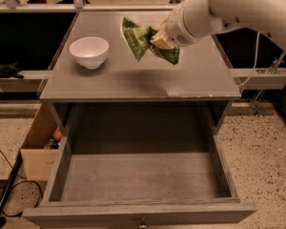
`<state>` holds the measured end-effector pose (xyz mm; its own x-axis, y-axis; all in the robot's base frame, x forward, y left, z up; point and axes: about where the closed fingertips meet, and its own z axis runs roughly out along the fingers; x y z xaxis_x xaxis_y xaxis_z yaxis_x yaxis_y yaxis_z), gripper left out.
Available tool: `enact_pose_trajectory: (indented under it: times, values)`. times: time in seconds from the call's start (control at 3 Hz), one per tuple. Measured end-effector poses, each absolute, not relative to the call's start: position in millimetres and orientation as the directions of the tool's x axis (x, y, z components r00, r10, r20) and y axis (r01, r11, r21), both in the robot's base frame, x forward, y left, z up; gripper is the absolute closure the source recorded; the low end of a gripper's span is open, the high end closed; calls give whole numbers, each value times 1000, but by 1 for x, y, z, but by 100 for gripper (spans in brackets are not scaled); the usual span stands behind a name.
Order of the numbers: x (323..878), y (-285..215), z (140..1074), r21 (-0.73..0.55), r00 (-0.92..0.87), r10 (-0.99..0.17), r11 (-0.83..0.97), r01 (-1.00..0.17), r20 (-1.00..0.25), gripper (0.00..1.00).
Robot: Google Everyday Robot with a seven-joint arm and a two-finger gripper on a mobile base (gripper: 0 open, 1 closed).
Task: Pick green jalapeno chip bag from top drawer and place on counter
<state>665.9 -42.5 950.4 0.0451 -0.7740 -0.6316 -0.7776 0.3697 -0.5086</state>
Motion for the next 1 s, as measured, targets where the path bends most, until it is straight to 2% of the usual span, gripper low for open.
enact_pose_trajectory:
  times: [0.67,1.0]
  values:
    - [703,-52,903,-465,30,-750,378,-800,-661,100]
    - [696,-55,875,-442,12,-744,384,-811,-668,100]
